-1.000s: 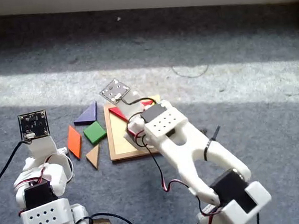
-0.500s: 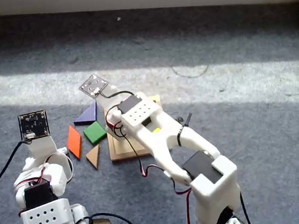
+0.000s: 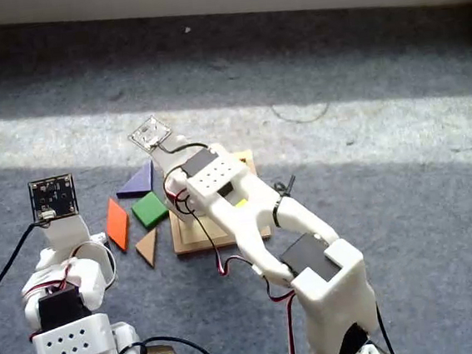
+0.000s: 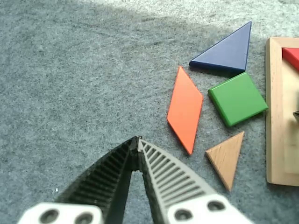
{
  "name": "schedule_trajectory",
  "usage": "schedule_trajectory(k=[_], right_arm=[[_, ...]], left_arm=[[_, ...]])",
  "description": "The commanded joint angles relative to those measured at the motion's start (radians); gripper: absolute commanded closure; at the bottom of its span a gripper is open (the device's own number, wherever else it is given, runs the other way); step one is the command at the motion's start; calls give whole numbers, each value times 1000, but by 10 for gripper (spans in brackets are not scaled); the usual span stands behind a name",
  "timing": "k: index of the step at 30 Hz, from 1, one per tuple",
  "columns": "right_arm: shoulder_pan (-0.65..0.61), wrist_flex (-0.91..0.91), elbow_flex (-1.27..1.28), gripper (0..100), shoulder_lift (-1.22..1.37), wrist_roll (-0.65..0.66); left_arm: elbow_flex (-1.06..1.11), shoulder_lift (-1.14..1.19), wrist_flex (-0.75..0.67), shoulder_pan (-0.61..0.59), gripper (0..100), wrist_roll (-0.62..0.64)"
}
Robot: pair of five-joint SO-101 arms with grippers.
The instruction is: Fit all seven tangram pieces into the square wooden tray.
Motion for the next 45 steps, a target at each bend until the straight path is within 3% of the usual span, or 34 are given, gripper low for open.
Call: schedule_trajectory(k=[1,11,19,26,36,45], right_arm=[[-10,56,-54,928,-22,-71],[-4,119,-54,928,-22,-215],[30,183,-54,929,-22,-117],[54,213,-54,929,-24,-115],[28,219,-124,929,-71,-477],[-10,217,-119,929,-111,-505]], left_arm=[[-13,-8,-18,19,992,-6],[-13,-8,-15,19,992,-6],[-13,-8,-15,19,992,-6],[-13,-8,-14,19,992,-6],[-13,-8,-17,19,992,-6],[-13,-8,-18,19,992,-6]])
